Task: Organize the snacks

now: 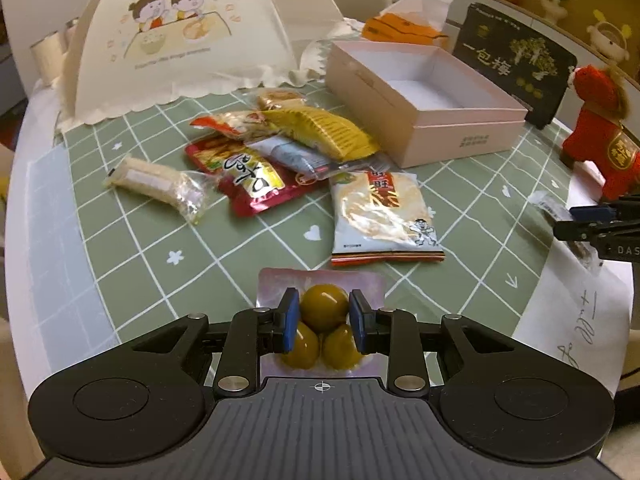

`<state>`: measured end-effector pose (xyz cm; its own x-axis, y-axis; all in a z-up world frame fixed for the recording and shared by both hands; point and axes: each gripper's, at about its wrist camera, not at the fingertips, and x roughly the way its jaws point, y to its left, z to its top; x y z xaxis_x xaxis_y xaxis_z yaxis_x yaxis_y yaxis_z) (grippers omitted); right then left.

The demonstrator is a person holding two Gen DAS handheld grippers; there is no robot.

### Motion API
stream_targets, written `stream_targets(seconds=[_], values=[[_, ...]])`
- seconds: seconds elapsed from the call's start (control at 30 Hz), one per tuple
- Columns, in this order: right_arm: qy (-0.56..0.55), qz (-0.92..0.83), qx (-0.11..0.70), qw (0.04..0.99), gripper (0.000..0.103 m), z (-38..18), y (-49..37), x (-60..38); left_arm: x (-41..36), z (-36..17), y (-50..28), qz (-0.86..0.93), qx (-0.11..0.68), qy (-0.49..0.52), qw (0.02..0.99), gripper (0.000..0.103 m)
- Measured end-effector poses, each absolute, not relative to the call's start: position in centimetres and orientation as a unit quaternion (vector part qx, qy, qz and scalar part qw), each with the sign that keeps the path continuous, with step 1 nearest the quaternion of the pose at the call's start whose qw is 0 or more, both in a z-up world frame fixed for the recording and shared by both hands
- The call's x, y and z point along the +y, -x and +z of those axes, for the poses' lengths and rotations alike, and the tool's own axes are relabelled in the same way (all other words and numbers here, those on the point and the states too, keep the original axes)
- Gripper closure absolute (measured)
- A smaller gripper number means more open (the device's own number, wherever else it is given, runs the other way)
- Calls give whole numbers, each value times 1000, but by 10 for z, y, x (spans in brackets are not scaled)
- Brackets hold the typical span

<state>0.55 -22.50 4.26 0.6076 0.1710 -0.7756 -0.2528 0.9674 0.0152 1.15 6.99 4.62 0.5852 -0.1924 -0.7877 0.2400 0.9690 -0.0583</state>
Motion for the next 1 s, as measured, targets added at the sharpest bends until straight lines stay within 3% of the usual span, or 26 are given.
stream_targets(seconds=[0.1,0.13,0.17,0.4,0.47,0.77,1.0], values=[[51,121,428,894,67,43,-5,-224,66,58,-10,-138,430,-23,892,73],[52,122,427,894,67,44,-4,-224,62,64,-9,-147,426,-23,893,78],[51,123,426,895,67,45,-4,-224,59,71,-8,-157,418,-23,894,96],[46,117,394,910,67,70,-4,-233,30,137,-26,-225,327,-28,917,94],[44,110,383,916,67,78,-4,-236,28,141,-34,-220,325,-33,919,89],[29,87,413,906,67,56,3,-241,28,71,-27,-177,437,-79,878,84],[39,103,440,891,66,33,-11,-225,3,33,-10,-182,468,-137,854,80]])
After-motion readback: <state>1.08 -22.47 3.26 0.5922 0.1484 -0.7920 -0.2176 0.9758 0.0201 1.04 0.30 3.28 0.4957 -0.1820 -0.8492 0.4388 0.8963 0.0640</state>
